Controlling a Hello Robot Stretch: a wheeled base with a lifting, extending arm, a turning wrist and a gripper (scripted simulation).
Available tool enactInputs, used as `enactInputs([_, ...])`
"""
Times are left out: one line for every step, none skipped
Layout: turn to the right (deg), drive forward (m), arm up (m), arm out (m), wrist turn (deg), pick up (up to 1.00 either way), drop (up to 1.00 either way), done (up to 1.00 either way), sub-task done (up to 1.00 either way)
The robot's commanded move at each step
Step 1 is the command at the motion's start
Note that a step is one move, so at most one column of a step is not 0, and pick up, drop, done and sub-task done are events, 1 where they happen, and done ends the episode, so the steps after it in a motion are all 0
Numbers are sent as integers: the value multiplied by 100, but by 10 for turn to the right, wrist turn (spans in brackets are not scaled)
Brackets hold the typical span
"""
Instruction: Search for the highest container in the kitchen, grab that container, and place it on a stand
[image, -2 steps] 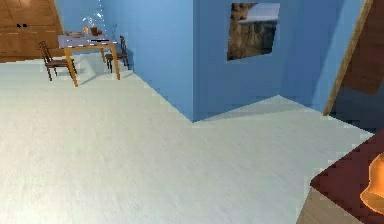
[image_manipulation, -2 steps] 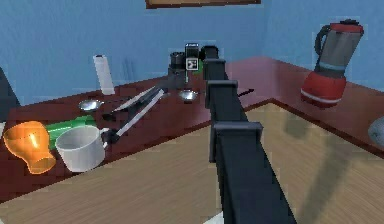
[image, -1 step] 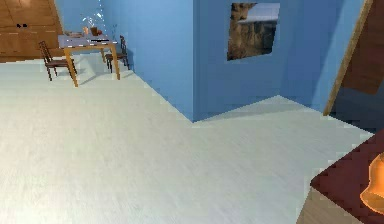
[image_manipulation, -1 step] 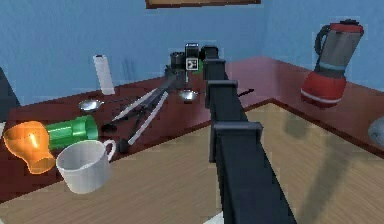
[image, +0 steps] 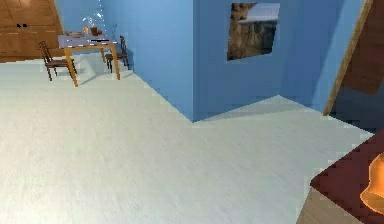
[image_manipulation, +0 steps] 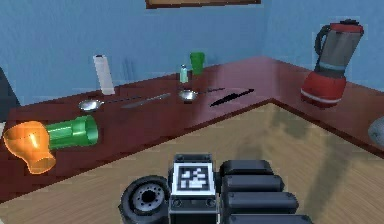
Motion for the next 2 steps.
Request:
enactInputs([-240, 0, 0, 0, 0, 0, 0, 0, 0])
enactInputs([-30, 0, 0, 0, 0, 0, 0, 0, 0])
